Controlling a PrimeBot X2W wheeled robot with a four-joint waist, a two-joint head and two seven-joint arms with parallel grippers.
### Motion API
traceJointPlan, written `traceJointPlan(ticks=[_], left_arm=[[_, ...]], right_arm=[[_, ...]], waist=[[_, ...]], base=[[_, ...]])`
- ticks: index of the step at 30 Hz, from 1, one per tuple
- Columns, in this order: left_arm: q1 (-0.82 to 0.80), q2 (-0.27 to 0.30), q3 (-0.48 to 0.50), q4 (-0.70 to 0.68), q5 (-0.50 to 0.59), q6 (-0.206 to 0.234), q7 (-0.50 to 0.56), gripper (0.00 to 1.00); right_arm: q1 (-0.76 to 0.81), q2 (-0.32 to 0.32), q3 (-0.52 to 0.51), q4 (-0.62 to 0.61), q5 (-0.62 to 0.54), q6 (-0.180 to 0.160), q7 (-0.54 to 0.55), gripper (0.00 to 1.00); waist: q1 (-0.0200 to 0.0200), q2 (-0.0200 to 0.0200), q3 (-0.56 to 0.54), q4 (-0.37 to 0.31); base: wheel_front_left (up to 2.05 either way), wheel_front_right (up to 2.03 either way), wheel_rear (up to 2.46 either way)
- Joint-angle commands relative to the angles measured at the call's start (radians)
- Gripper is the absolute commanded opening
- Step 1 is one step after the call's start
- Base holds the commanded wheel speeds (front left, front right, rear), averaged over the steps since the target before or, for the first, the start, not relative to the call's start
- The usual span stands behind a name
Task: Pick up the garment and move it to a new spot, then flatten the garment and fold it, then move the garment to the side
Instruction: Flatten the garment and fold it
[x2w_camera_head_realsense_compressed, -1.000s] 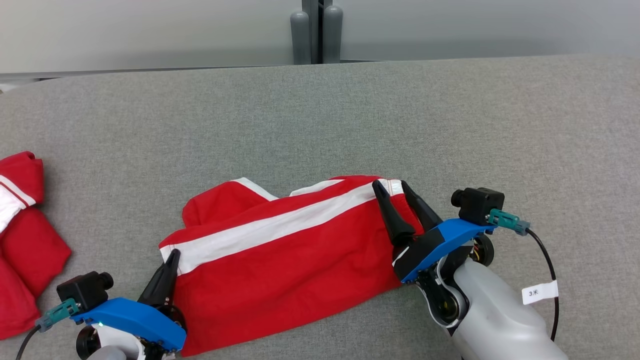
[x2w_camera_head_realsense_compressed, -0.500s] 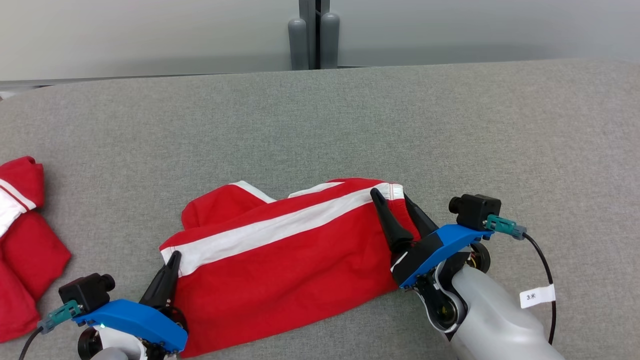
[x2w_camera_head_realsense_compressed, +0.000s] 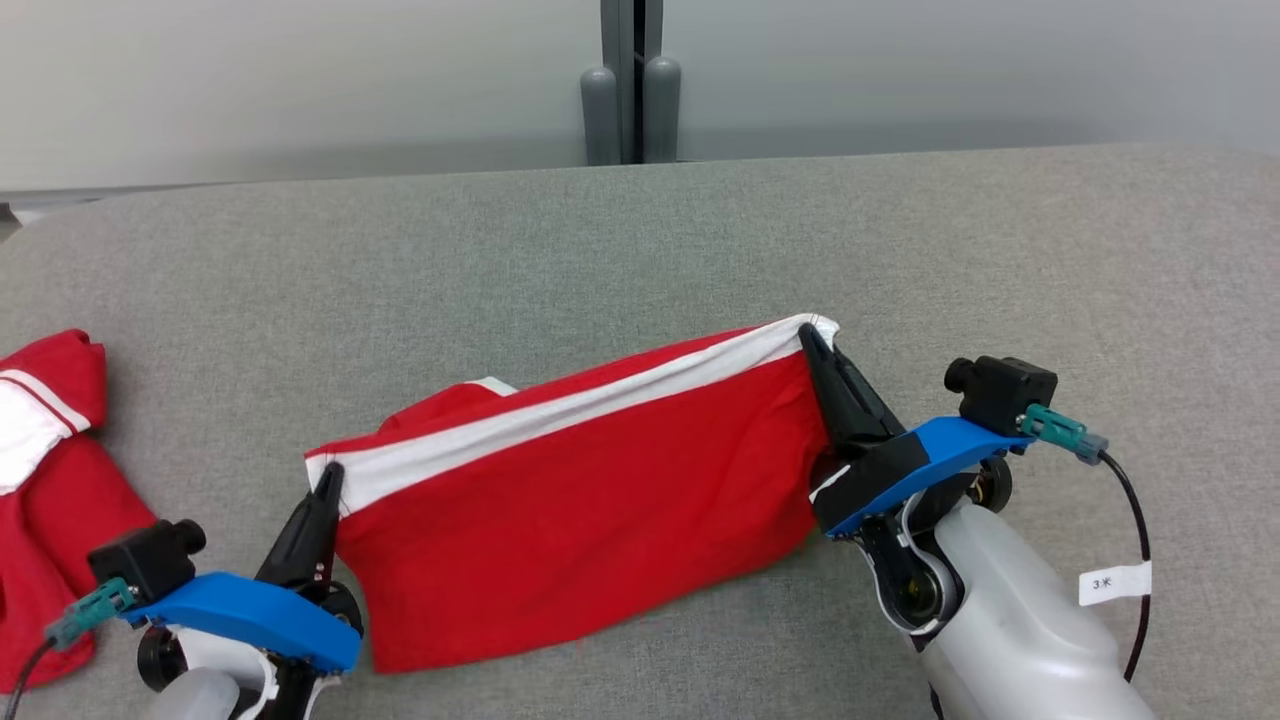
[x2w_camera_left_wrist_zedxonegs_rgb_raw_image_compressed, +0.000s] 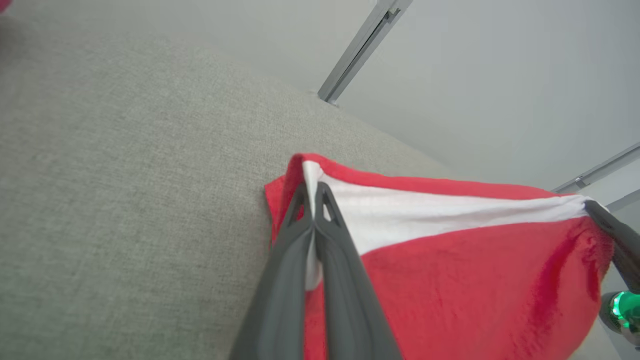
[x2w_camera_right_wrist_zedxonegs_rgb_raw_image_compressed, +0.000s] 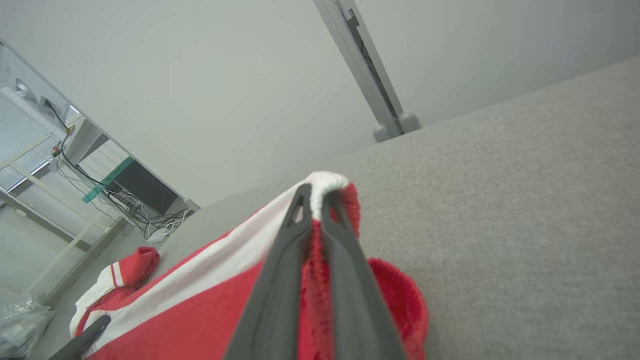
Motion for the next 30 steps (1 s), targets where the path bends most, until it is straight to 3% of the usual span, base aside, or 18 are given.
traceJointPlan(ticks=[1,10,22,26,30], left_arm=[[-0.023,0.006,0.029,-0.028,0.021,-0.002,-0.003,0.0],[-0.155,0.07,0.107,-0.131,0.112,-0.002,-0.003,0.0],[-0.594,0.23,0.039,-0.058,0.122,0.0,0.001,0.0],[-0.735,0.254,0.055,-0.035,0.144,0.0,-0.004,0.0],[-0.823,0.233,0.155,-0.042,0.187,0.001,-0.004,0.0]], right_arm=[[0.023,-0.005,-0.028,-0.031,-0.025,0.0,-0.001,0.0],[-0.015,-0.005,-0.102,-0.153,-0.168,0.0,-0.001,0.0],[-0.43,-0.006,-0.141,-0.06,-0.427,0.0,0.003,0.0],[-0.562,-0.008,-0.161,-0.048,-0.5,-0.001,-0.002,0.0],[-0.645,-0.008,-0.218,-0.107,-0.604,-0.001,-0.002,0.0]], waist=[[0.0,0.0,-0.023,-0.013],[0.0,0.0,-0.072,-0.03],[0.0,0.0,0.074,-0.046],[0.0,0.0,0.135,-0.047],[0.0,0.0,0.177,-0.036]], base=[[0.0,0.0,0.0],[0.0,0.0,0.0],[0.0,0.0,0.0],[0.0,0.0,0.0],[0.0,0.0,0.0]])
